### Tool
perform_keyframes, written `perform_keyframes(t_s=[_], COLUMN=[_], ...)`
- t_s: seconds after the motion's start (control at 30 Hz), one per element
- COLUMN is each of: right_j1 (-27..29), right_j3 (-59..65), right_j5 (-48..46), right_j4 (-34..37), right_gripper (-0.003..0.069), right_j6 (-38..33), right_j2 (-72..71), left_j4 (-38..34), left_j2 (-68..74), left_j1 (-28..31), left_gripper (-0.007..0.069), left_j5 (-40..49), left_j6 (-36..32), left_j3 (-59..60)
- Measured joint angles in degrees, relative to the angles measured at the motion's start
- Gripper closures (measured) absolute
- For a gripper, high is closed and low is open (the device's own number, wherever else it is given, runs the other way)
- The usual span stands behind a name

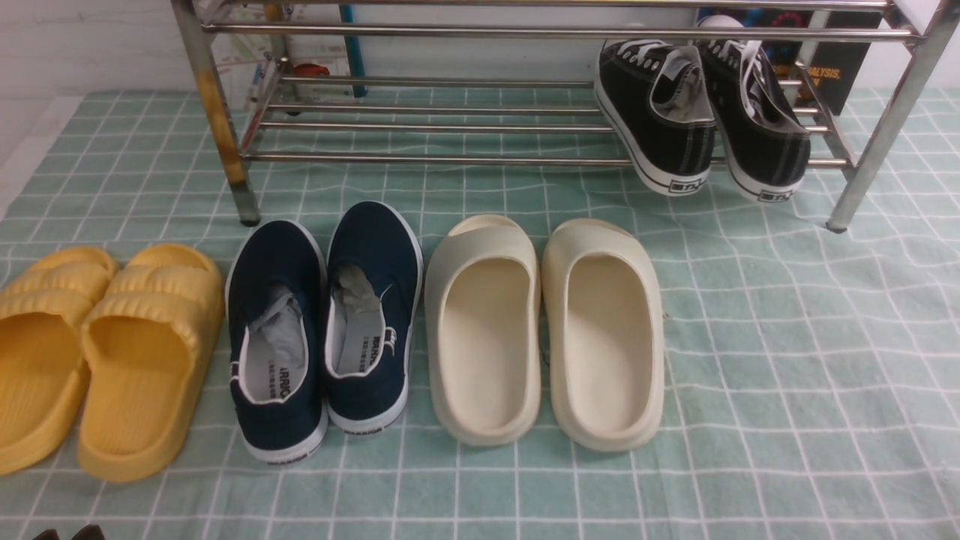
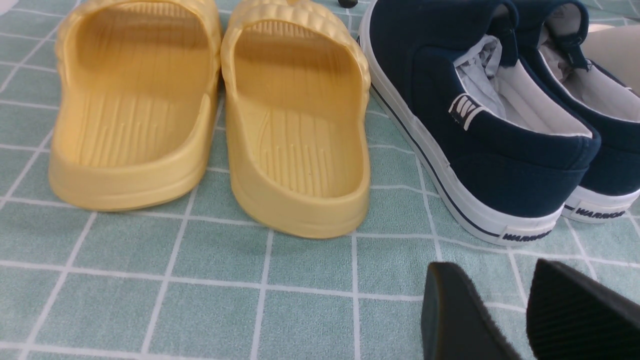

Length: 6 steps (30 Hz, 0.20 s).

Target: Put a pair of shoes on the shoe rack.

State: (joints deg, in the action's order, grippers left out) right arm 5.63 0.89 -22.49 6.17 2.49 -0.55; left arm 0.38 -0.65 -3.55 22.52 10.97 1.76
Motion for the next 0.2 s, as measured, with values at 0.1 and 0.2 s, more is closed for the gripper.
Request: perform_keyframes(t_s=[0.1,0.2], right_j1=[0.0,0.0], right_j3=[0.0,0.0], right_j5=[0.0,0.0], right_j4=[0.0,0.0], right_gripper=[0.0515,0.0510], right_j6=[0.0,0.0], right_j2=[0.0,0.0], left_j4=[0.0,0.0], left_j2=[0.0,0.0], left_j1=[0.0,0.0], left_gripper=[0.0386,0.0386], left_j5=[0.0,0.0], left_j6=[0.0,0.0], left_j3=[0.0,0.0])
